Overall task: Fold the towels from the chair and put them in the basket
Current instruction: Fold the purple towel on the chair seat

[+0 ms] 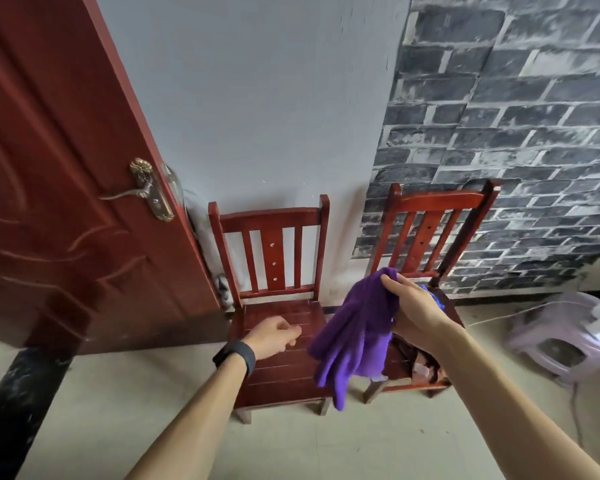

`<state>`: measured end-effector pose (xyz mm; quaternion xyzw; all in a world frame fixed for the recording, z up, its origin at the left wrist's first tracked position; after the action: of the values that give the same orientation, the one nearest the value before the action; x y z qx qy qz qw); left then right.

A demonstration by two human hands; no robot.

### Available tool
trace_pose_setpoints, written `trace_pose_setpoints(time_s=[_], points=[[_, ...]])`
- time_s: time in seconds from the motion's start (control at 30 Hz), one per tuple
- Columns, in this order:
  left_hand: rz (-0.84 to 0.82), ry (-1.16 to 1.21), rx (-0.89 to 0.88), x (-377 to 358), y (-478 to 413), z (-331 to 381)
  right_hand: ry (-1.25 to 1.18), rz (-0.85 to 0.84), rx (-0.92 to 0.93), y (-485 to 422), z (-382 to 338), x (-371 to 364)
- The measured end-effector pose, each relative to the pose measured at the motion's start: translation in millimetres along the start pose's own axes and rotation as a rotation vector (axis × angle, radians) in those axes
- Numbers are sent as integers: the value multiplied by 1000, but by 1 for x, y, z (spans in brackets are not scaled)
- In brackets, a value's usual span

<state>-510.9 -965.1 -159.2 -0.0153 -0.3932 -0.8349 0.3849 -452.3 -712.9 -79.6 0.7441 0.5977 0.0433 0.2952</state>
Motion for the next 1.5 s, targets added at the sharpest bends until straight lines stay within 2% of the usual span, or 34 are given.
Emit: trace_pose_setpoints(time_s=[0.13,0.3,0.5,0.63,0.73,0.87,0.93,1.07,1.17,1.27,1.4,1.5], points=[[-98,44,44,-61,-13,-10,41,-42,-4,3,-6,-12],[-152,233,113,-91,-24,-7,-18,-68,13,20,-20,1],[-57,83,-32,-94,-46,4,-65,-93,60,43,-48,19],[104,144,-112,-70,-35,19,-85,-70,83,44,-53,34],[140,-71,-171,-45,-23,26,-99,15,80,37,-48,48],[240,-201,-180,-4,-12,30,-96,102,43,25,-33,51],[313,-97,-130,15,-12,27,-98,118,37,20,-25,47],[587,562,55,45,-12,18,-67,54,4,15,-18,30],[621,884,100,45,-3,28,-69,-24,10,12,-21,14],[635,1009,40,46,-9,35,-79,-62,16,6,-26,8],[535,1121,-19,51,-15,50,-107,-95,4,4,-30,6],[568,1169,-54,56,-12,60,-123,-108,8,5,-31,7]])
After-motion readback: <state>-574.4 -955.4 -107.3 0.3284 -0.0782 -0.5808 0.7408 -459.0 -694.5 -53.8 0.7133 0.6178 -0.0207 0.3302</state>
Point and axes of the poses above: each hand's wrist, its own y-axis away from the middle knuckle, its own x-axis out of the back of the hand, z = x × y, the point moved 3 cm from there along -y, towards the middle knuckle, and after that the axes turned 8 degrees about -z, right-handed, at the moved point
